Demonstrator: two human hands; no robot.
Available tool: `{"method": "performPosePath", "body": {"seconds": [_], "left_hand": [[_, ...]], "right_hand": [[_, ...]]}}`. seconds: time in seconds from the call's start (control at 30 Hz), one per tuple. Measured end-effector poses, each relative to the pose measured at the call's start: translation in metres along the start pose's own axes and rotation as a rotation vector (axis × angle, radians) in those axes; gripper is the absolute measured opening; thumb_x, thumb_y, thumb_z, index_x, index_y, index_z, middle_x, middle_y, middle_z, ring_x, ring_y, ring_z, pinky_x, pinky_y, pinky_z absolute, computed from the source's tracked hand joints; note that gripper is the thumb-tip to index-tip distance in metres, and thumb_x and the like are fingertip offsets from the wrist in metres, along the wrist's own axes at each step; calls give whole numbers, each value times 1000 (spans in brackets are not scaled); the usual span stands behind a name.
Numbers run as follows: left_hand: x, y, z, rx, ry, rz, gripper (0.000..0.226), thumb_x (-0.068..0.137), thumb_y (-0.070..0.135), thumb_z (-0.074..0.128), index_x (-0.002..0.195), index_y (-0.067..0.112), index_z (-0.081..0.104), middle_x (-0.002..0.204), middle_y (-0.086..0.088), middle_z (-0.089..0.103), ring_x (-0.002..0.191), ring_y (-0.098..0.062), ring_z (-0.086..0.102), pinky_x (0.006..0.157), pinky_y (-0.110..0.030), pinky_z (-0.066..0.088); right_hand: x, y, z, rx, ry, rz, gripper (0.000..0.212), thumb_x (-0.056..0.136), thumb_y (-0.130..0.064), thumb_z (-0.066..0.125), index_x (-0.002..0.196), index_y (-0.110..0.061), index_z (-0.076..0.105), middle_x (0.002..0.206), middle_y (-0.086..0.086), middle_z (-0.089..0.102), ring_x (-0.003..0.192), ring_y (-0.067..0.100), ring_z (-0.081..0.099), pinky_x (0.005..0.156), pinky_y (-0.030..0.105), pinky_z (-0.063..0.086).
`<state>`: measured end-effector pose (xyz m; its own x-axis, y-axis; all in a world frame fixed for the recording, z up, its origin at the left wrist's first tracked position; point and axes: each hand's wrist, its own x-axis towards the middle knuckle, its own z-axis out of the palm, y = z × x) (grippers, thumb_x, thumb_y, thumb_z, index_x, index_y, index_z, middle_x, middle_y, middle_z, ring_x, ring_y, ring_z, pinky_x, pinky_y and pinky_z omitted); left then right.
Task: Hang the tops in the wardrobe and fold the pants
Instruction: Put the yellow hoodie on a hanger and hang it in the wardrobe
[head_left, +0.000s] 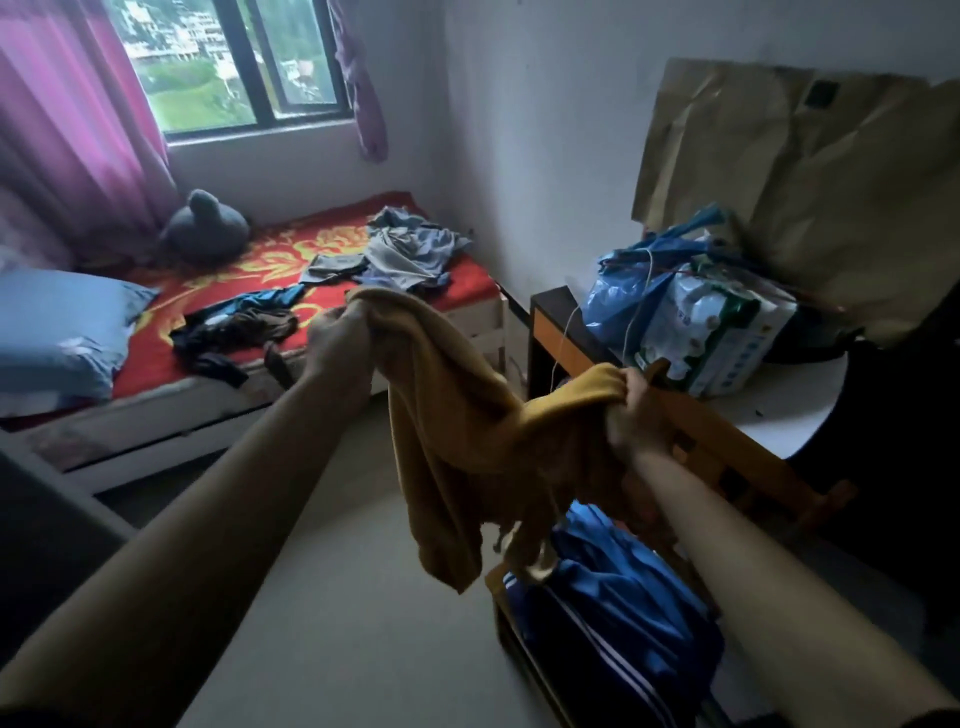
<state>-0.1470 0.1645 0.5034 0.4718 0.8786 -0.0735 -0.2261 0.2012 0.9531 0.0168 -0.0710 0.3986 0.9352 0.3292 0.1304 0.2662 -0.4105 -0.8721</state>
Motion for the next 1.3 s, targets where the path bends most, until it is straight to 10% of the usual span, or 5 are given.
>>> {"method": "performPosePath", "body": {"seconds": [0.37,0.57,0.77,1.03,1.3], "left_hand": [[1,-63,-158,622,-253,-266,43,92,4,56,134,9,49,125,-11,55,101,-20,59,73,-32,53],[17,-30,-246,478,-531,-122,88,81,4,73,148,28,21,131,3,41,114,-16,52,79,-24,56],[55,8,-325,619,-195,280,13,96,12,58,107,9,64,95,-7,67,86,-18,67,72,-34,57],[81,63,-389,555,457,319,46,95,35,59,68,-2,62,56,-11,58,51,-23,56,50,-38,50],[113,108,-420,396,840,209,41,94,42,58,66,12,60,63,-2,60,64,-18,58,65,-33,50]], "right_hand": [[-22,-148,115,489,-410,114,44,92,6,41,123,-23,55,116,12,61,102,24,61,94,40,53],[-52,-227,231,633,-730,224,38,91,8,40,100,-15,69,87,16,68,80,24,65,73,33,55],[-68,-298,325,598,-1018,193,17,92,-9,54,93,-8,71,78,9,71,67,17,70,57,27,56],[-72,-318,402,927,-1189,341,36,86,-49,60,107,-23,73,108,13,70,97,27,70,82,40,58],[-97,-288,511,-69,-1501,-331,157,38,-70,90,148,-48,-21,164,-3,-14,151,24,3,121,49,19]]}}
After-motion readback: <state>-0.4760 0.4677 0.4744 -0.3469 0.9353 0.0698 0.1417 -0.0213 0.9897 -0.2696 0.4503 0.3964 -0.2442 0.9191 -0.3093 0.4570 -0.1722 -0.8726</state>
